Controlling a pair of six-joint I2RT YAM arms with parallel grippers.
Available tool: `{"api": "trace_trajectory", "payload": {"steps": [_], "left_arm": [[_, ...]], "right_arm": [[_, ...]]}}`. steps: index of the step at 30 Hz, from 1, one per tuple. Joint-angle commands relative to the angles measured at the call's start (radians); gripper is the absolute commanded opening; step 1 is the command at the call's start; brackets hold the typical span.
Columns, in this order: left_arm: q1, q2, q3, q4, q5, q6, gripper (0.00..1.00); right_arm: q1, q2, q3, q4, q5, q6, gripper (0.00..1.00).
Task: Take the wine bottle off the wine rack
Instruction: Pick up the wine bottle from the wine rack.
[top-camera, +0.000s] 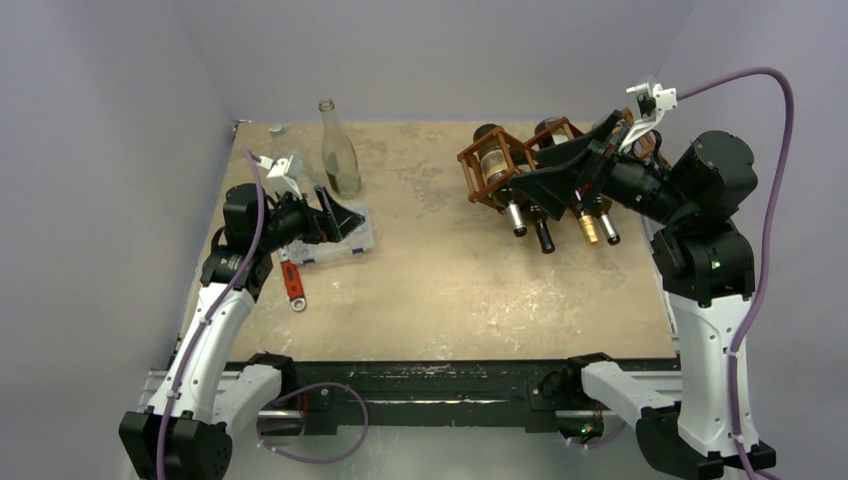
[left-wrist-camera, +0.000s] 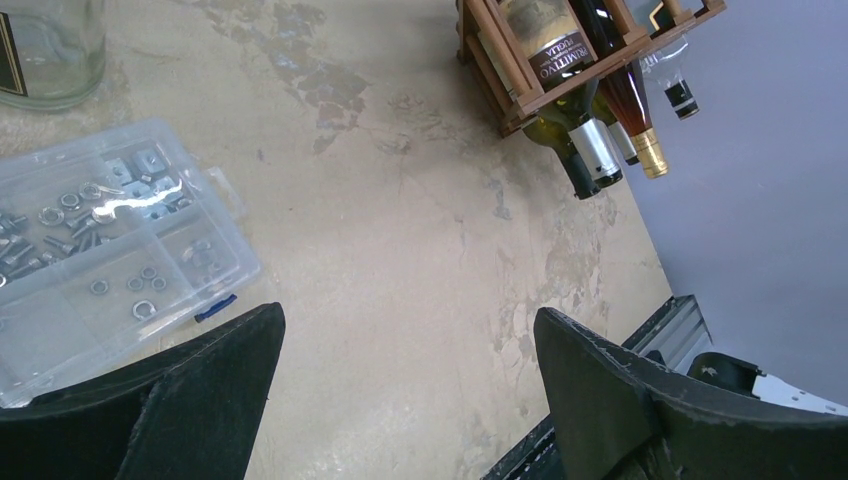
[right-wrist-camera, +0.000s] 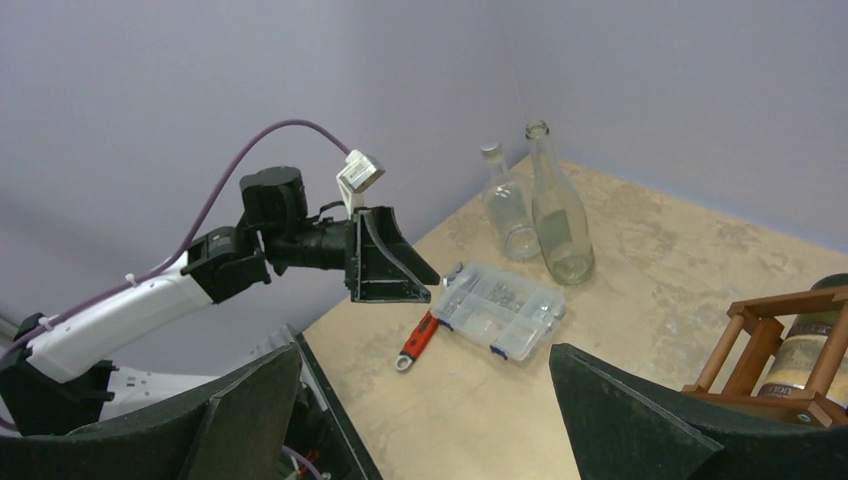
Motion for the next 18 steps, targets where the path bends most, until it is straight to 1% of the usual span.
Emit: {"api": "trace_trajectory", "payload": {"steps": [1,8,13,15,17,18], "left_arm": [[0.005,-0.005,0.014,0.038,0.02,-0.003,0.95],[0.005,-0.022,0.011,0.018,0.017,0.02,0.95],[0.005,-0.024,0.013,0.02,0.018,0.029,0.95],[0.005,-0.024,0.013,0.02,0.02,0.035,0.95],[0.005,-0.025,0.012,0.022,0.023,0.042,0.95],[0.004,-0.027,0.01,0.022,0.023,0.045,0.95]], "right_arm": [[-0.002,0.001,0.058,0.01,0.031,0.051,0.99],[-0.001,-0.002,0.049,0.026,0.026,0.054,0.99],[-0.003,-0.028,0.005,0.024,0.037,0.004,0.99],[-0.001,-0.046,-0.033,0.009,0.032,-0.086,0.99],[-0.002,-0.071,-0.075,-0.012,0.037,-0.22,0.99],[-0.001,-0.088,-0.127,-0.014,0.026,-0.289,0.99]]}}
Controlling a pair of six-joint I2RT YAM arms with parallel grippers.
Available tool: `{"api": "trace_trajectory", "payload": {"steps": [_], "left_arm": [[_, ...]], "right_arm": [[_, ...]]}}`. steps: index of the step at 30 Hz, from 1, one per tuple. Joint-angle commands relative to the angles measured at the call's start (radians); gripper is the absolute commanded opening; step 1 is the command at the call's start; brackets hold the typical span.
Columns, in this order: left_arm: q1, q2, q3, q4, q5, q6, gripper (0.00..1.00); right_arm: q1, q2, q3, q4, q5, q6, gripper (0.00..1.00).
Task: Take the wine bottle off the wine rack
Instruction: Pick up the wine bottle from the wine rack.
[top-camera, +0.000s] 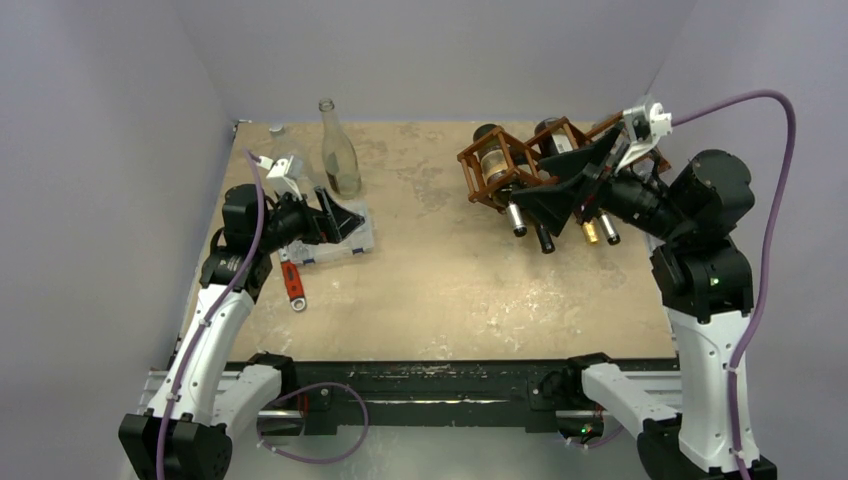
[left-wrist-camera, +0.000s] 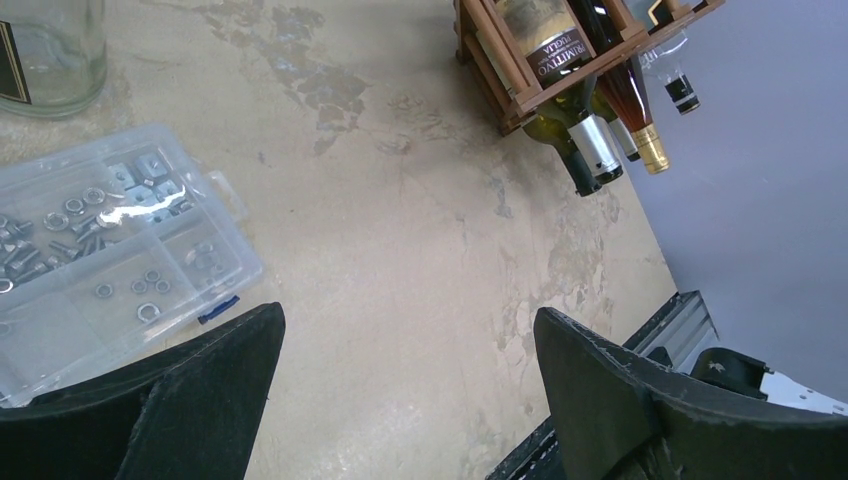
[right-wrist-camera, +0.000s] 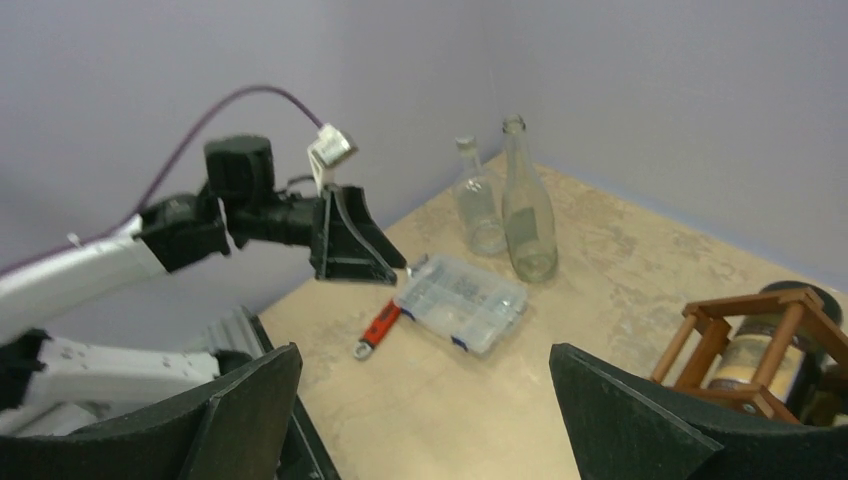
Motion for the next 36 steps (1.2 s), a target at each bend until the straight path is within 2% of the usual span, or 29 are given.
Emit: {"api": "trace_trajectory", "payload": {"steps": [1,6,9,15,18,21,23,30,36], "left_arm": [[0.005,-0.022,0.008,0.025,0.022,0.035,0.95],[0.005,-0.056,-0.007,0.015,0.02,0.074,0.96],[0.003,-0.097,-0.032,0.008,0.02,0.096,0.97],[-0.013,-0.163,-0.082,0.015,0.018,0.095,1.0],[-0.015,-0.181,-0.087,0.001,-0.034,0.068,1.0],[-0.015,-0.2,-0.082,-0.034,-0.105,0.045,1.0],[-0.016,-0.205,-0.08,-0.042,-0.096,0.067,1.0],[-0.029,-0.213,-0.058,-0.095,-0.072,0.123,1.0],[-0.038,-0.211,-0.057,-0.089,-0.037,0.114,1.0]], "right_arm": [[-0.001,-0.067,-0.136,-0.018,0.0,-0.306,0.99],[-0.005,-0.106,-0.283,-0.073,0.042,-0.555,0.99],[-0.02,-0.122,-0.331,-0.101,0.095,-0.638,0.99],[-0.081,-0.166,-0.438,-0.08,0.251,-0.662,0.99],[-0.12,-0.177,-0.509,-0.027,0.348,-0.624,0.99],[-0.153,-0.172,-0.574,0.031,0.387,-0.609,0.99],[-0.195,-0.161,-0.607,0.07,0.398,-0.607,0.99],[-0.271,-0.07,-0.654,0.162,0.365,-0.632,0.99],[-0.276,0.027,-0.606,0.074,0.042,-0.715,0.99]]}}
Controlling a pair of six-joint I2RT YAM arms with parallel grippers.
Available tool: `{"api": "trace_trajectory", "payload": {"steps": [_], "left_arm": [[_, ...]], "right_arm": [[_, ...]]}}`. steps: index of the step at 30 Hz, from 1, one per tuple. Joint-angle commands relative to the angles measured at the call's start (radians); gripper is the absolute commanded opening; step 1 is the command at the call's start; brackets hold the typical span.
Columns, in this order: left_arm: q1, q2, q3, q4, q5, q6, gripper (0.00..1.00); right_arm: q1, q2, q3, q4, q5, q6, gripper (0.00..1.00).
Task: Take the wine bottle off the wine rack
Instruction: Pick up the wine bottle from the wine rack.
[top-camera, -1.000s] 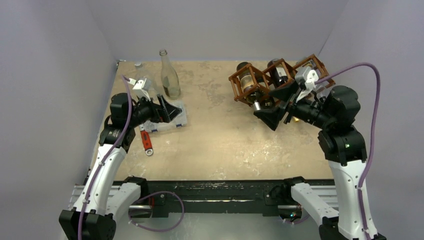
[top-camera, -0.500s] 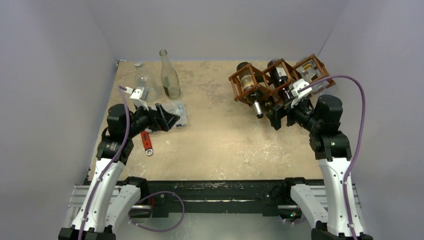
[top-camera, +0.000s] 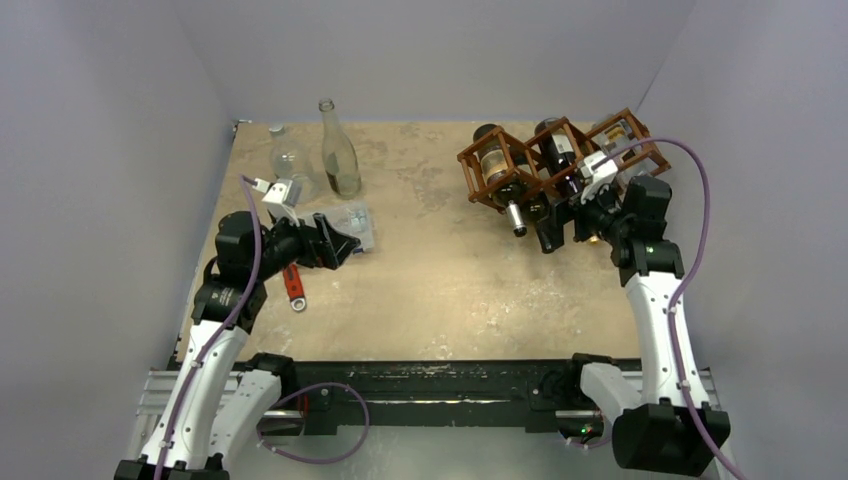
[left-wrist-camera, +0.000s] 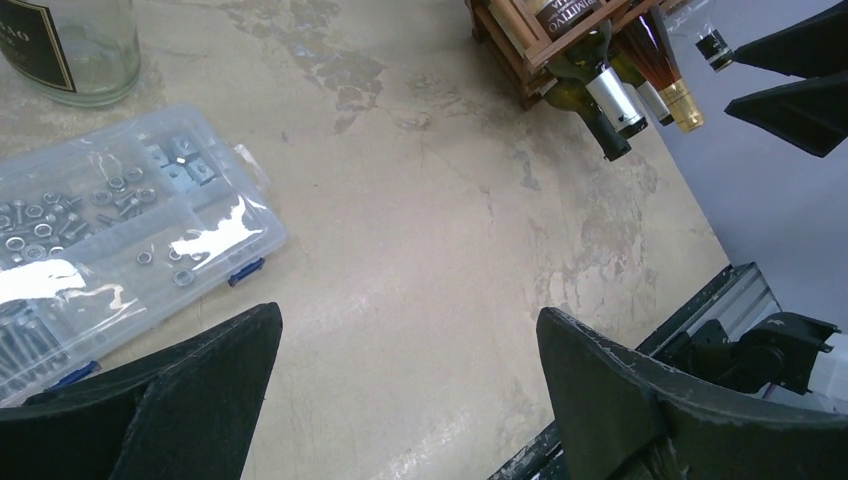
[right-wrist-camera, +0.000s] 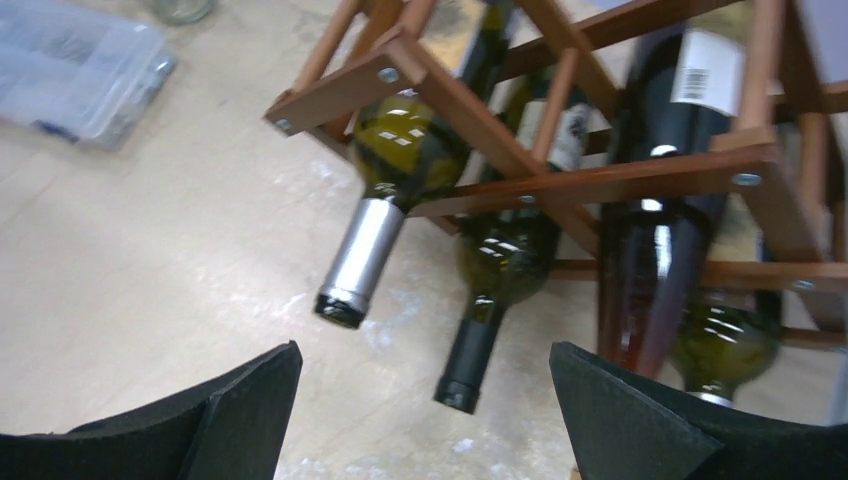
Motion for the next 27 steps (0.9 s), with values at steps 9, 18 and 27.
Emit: {"api": "trace_trajectory", "payload": {"steps": [9,18,27], "left_arm": [[-0.007,-0.015,0.024,0.006,0.025,0.005,1.0],[-0.007,-0.006,0.022,0.002,0.01,0.009,1.0],[-0.007,0.0,0.021,-0.001,0.004,0.015,1.0]], "right_arm": [[0.107,0.162,0.082,0.038,-0.156,0.037,0.99],[0.193,0.225,0.041,0.214,0.053,0.213,0.92],[0.222,0.317,0.024,0.284,0.136,0.329,0.84]]}}
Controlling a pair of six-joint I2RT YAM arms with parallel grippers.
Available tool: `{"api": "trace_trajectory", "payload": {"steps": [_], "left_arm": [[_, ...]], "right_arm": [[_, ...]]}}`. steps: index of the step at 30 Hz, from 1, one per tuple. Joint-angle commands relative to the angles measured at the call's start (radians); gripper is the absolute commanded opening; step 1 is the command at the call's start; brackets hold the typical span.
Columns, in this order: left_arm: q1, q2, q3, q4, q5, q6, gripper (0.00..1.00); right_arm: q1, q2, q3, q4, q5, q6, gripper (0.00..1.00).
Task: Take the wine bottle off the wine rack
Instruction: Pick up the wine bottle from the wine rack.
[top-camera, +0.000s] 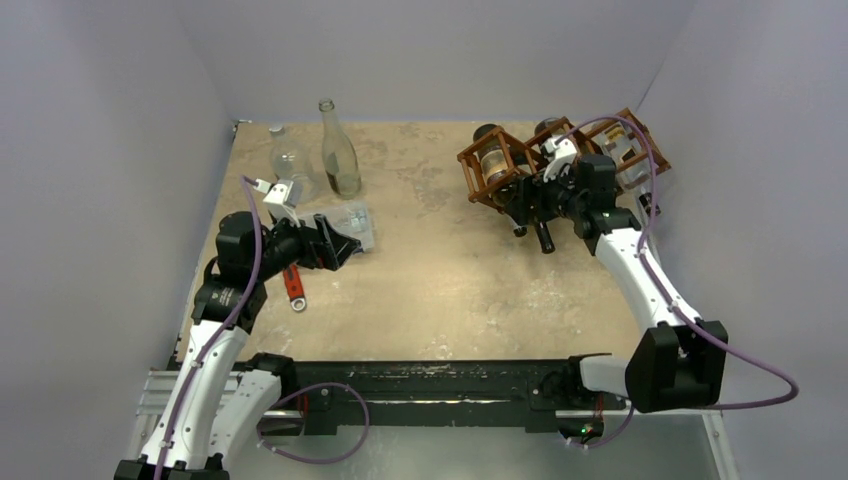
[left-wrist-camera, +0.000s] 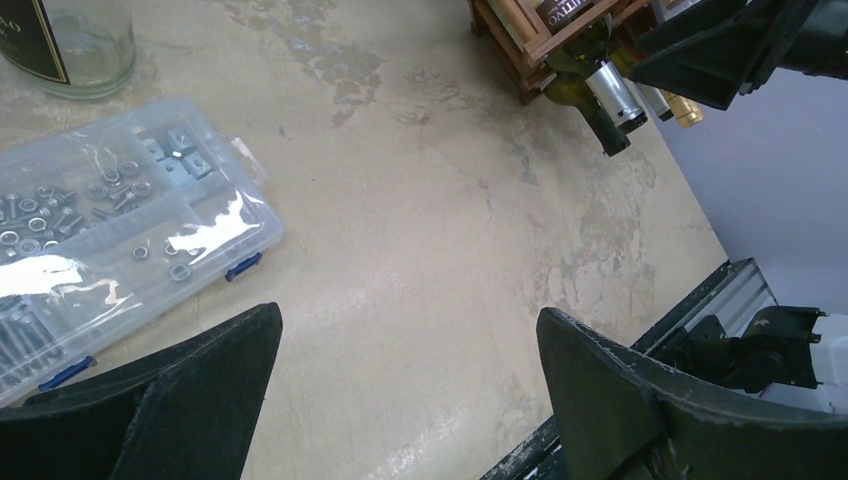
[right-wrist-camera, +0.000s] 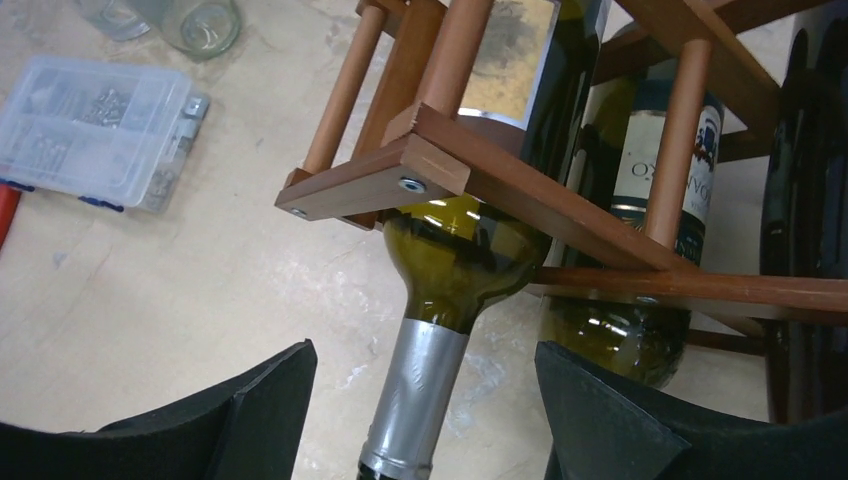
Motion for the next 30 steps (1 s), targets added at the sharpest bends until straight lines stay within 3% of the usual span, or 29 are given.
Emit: {"api": "trace_trajectory", "payload": {"steps": [1,16,30], "left_arm": [[-0.004,-0.001,0.022,0.013,-0.004,0.015,1.0],[-0.004,0.0,0.022,0.013,-0.006,0.021,1.0],[-0.002,0.008,0.021,0.012,-0.01,0.023,1.0]], "right_arm": [[0.015,0.025,-0.024,0.09,0.072,0.09,0.84],[0.051,0.042,-0.154,0.334,0.169,0.24,0.77],[0.084,0.113,-0.15,0.37,0.18,0.254,0.69]]}}
